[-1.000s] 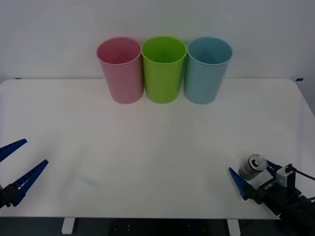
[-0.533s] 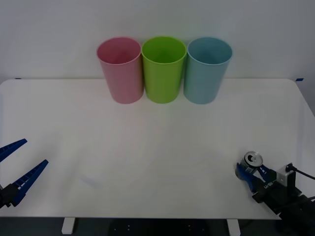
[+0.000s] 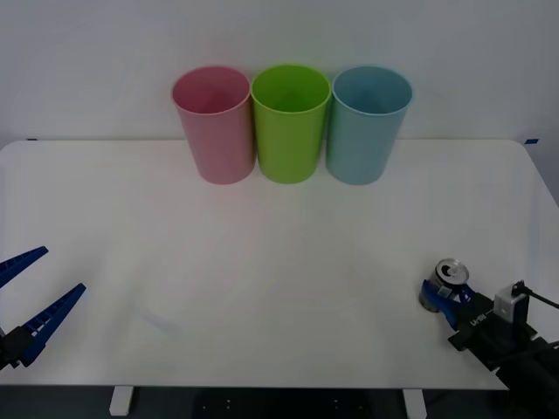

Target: Grasp the object on the table and drop it into the matching bin: aluminum can to the light blue bin, PET bottle to the pink bin.

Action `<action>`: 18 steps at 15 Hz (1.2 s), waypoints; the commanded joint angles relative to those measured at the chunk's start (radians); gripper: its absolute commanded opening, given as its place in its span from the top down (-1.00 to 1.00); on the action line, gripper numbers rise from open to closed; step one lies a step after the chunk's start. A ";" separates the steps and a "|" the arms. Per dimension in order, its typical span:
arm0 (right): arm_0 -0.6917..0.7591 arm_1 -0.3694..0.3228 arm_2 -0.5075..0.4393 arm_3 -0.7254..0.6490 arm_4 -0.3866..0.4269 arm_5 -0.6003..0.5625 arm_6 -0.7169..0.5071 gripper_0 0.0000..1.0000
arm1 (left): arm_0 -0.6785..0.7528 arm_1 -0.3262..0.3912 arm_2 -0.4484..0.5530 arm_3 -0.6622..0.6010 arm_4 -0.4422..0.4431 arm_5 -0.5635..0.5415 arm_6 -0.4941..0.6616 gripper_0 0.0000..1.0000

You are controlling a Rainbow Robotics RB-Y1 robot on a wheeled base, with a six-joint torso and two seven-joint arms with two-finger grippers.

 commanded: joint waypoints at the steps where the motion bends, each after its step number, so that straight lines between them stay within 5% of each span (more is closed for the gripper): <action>1: 0.001 0.000 -0.012 -0.072 0.003 0.003 -0.100 1.00 | 0.000 0.000 0.000 0.000 0.000 0.000 0.000 -1.00; 8: 0.001 -0.020 -0.032 -0.339 0.081 0.124 -0.371 1.00 | 0.000 0.000 0.000 0.000 0.000 0.000 0.000 -1.00; 13: -0.018 -0.097 -0.036 -0.463 0.113 0.168 -0.548 1.00 | 0.000 0.000 0.000 0.000 0.000 0.000 0.000 -1.00; 18: -0.137 -0.124 -0.089 -0.485 0.270 0.181 -0.669 1.00 | 0.000 0.000 0.000 0.000 0.000 0.000 0.000 -1.00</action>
